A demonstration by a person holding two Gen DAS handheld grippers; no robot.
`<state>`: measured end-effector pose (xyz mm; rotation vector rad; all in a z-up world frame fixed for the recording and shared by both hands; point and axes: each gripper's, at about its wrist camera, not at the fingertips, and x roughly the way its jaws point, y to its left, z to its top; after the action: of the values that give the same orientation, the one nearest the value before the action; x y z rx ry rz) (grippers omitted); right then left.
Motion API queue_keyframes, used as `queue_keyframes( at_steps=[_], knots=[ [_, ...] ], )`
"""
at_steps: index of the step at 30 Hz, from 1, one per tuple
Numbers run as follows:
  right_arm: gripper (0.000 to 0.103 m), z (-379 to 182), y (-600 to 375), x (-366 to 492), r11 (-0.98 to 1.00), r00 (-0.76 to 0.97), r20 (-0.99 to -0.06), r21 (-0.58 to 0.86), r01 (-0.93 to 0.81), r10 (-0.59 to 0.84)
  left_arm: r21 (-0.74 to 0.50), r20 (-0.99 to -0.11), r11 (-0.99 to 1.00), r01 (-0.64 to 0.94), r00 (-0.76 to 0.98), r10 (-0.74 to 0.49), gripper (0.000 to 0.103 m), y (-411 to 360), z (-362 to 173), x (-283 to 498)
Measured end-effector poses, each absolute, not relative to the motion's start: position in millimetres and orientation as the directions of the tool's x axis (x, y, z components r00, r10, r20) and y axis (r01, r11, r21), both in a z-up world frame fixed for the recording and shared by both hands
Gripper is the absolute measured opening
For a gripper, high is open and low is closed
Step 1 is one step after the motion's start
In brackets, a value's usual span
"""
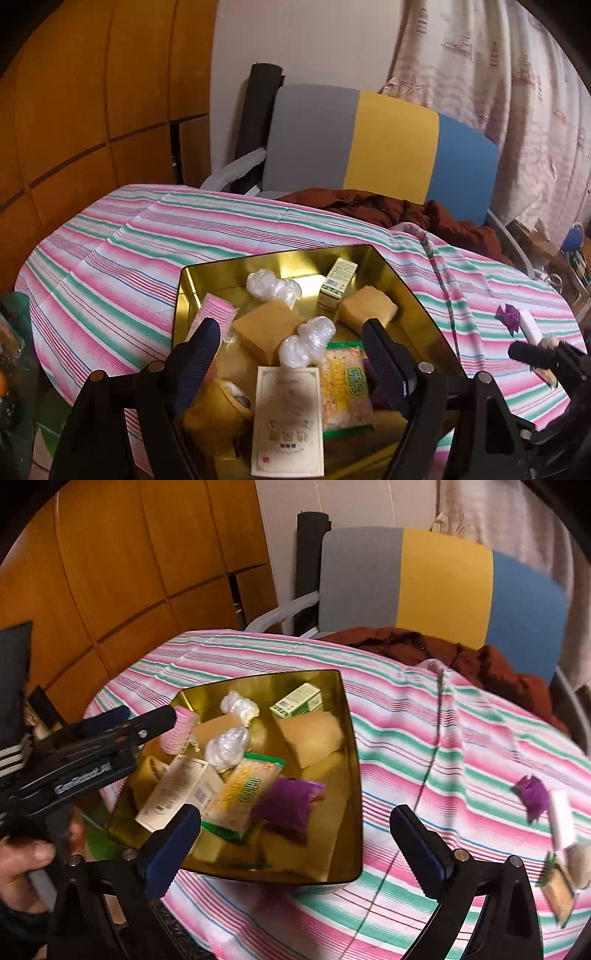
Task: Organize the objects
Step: 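Carry the plastic bag and purple pouch into the gold tray and release both, then move both open tools back toward the remaining items on the cloth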
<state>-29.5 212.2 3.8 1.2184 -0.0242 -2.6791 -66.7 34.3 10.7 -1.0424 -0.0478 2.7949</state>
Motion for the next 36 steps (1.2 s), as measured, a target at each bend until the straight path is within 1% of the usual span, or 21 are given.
queue_keyframes(
  at_steps=[3,13,31,36],
  knots=[
    [0.103,3.8,213.5,-25.6,-0.987,-0.655,-0.742,0.064,0.144,-0.144,-0.076,-0.646,-0.984,-0.158,-0.744,0.170,0.081,38.5,11.7,-59.7],
    [0.103,8.2,234.4,-9.6,-0.998,-0.684,-0.727,0.041,0.045,-0.061,-0.055,-0.649,-0.970,-0.235,-0.730,0.213,0.081,54.4,10.4,-40.4],
    [0.103,1.9,297.4,4.1,-0.993,-0.653,-0.752,-0.021,-0.113,0.090,-0.011,-0.675,-0.939,-0.344,-0.690,0.261,0.081,88.6,3.0,-26.1],
    [0.103,-5.8,326.4,-0.1,-0.982,-0.602,-0.787,-0.027,-0.186,0.136,-0.032,-0.683,-0.924,-0.381,-0.667,0.298,0.081,94.1,-1.3,-23.3]
  ],
)
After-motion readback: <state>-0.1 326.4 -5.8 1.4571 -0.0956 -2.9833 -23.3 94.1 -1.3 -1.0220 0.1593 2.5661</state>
